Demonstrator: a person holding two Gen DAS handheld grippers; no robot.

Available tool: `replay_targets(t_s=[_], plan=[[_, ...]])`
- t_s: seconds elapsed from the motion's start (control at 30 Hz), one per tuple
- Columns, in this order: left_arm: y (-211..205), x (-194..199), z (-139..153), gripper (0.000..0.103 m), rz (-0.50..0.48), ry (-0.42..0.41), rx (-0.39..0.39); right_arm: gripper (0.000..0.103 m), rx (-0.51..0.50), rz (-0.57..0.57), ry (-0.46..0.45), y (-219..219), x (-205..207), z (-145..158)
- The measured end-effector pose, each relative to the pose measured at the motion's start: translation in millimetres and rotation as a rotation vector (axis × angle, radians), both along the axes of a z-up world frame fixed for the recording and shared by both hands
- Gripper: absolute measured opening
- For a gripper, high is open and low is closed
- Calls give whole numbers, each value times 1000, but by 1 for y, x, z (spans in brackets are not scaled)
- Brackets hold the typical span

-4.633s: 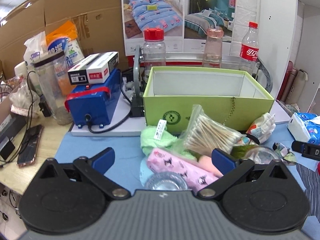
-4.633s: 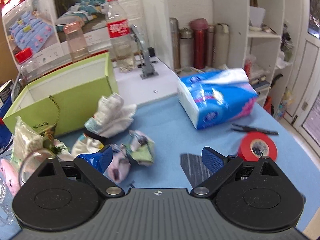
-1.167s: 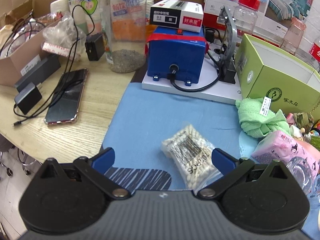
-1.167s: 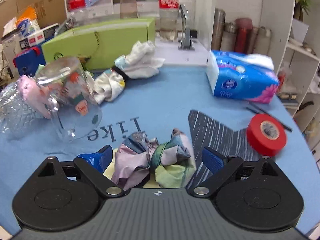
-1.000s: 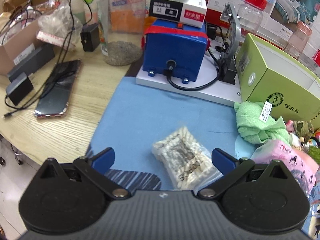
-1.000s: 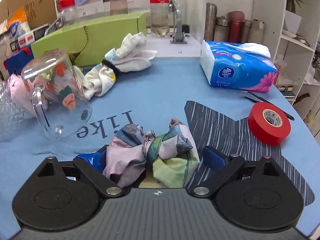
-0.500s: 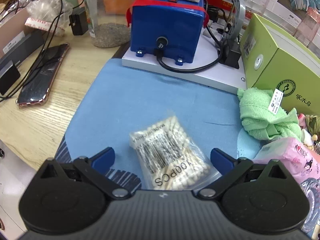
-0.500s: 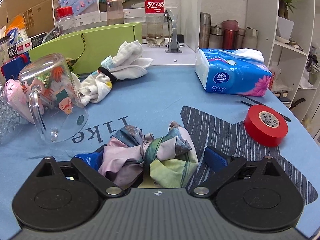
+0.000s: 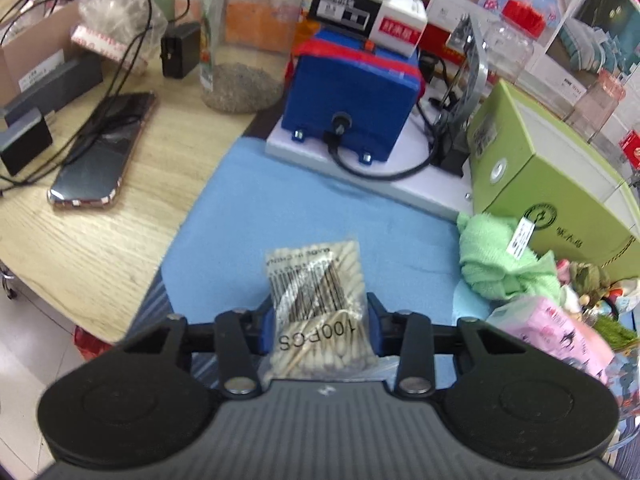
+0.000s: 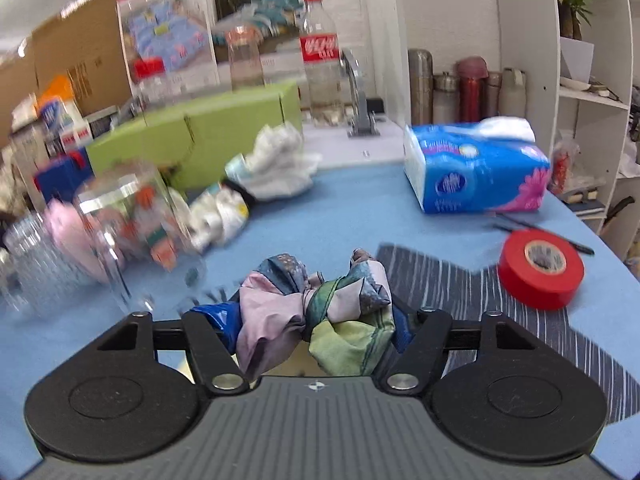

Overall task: Organize soft objects
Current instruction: 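Carry both held items over the green box and release them inside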

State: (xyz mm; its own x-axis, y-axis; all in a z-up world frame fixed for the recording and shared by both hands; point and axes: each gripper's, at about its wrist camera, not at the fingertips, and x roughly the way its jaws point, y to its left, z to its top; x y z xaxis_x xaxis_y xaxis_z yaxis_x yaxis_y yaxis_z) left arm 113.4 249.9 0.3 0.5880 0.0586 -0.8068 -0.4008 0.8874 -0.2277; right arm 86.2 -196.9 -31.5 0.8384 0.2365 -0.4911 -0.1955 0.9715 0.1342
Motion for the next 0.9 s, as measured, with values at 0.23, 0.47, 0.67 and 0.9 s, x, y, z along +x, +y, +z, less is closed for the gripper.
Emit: replay_targets(t_s=[0.23,0.47,0.67,0.9], plan=[[-20,46,74,40,-106,-124,108,55,-44,96,-143,26,53,64],[-62,133,112,40,-224,-184,120,55,-99,177,-140,74,157,98],[-101,196,94,40,-307,-153,116,56,-166,229,-69,110,226,90],[-120,221,74,79,-344,-155,122,62,-209,239,45,129,265,67]])
